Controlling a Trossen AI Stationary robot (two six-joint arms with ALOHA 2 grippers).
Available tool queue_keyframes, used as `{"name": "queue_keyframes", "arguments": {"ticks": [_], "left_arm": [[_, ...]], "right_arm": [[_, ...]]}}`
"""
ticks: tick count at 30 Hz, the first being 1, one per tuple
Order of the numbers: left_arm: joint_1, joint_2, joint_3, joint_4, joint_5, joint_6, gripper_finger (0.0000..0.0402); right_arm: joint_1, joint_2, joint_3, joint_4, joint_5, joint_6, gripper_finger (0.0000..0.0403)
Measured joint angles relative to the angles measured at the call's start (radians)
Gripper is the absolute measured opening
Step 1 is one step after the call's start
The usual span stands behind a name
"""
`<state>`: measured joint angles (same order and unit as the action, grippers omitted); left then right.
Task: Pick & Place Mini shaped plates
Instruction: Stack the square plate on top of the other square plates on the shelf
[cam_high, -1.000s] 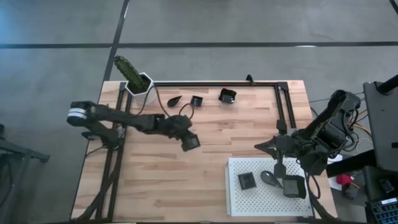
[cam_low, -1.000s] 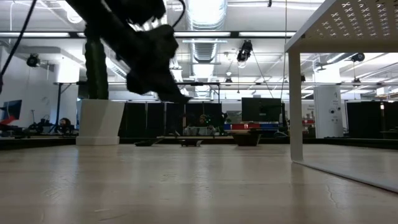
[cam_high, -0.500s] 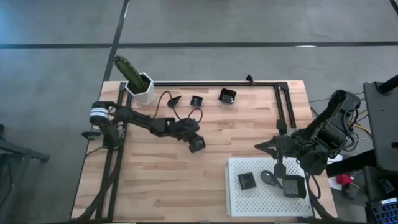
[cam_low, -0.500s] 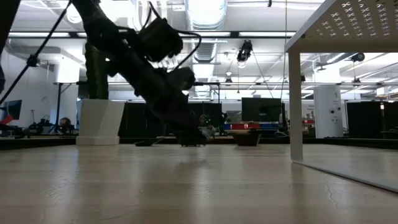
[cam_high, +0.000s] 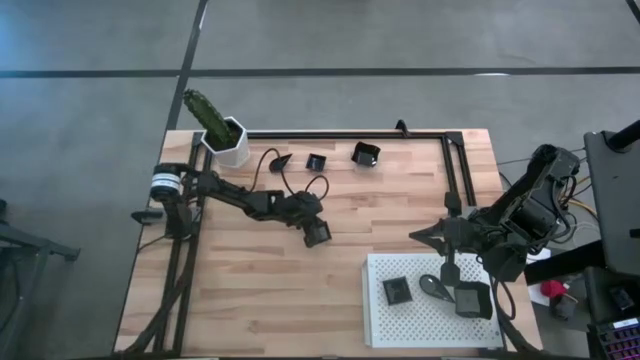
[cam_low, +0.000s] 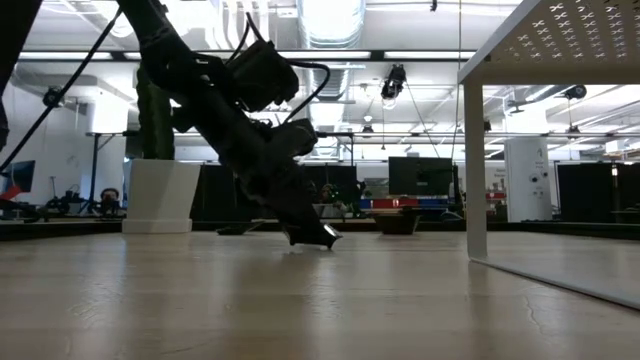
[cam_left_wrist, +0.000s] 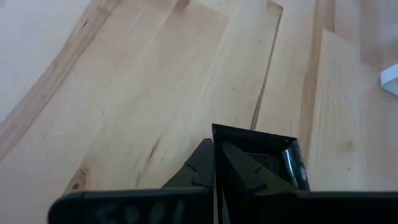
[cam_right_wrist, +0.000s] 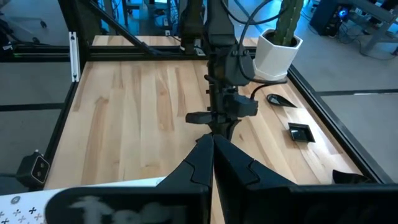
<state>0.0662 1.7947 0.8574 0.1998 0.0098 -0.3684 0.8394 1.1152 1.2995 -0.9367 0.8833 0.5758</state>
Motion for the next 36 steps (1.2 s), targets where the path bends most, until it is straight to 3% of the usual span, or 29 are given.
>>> {"name": "queue_keyframes", "arguments": {"ticks": [11, 15, 21, 28, 36], "left_arm": [[0.000, -0.006, 0.000, -0.017, -0.002, 0.013, 0.0071], [0.002, -0.050, 0.002, -0.041, -0.006, 0.035, 0.0077], [-0.030, -0.178, 0.003, -0.111, -0.029, 0.063, 0.0071], [-0.153, -0.367, 0.004, -0.216, -0.237, 0.144, 0.0064], [-0.361, -0.532, -0.002, -0.279, -0.546, 0.206, 0.0064]], "right_arm": [[-0.004, 0.000, 0.000, 0.000, 0.000, 0.000, 0.0008], [-0.054, 0.000, 0.000, -0.001, -0.005, 0.000, 0.0008], [-0.235, 0.001, -0.003, 0.001, -0.169, -0.008, 0.0008], [-0.503, 0.066, -0.020, 0.004, -0.358, -0.030, 0.0008], [-0.675, 0.233, -0.027, 0.097, -0.594, -0.110, 0.0008]]}}
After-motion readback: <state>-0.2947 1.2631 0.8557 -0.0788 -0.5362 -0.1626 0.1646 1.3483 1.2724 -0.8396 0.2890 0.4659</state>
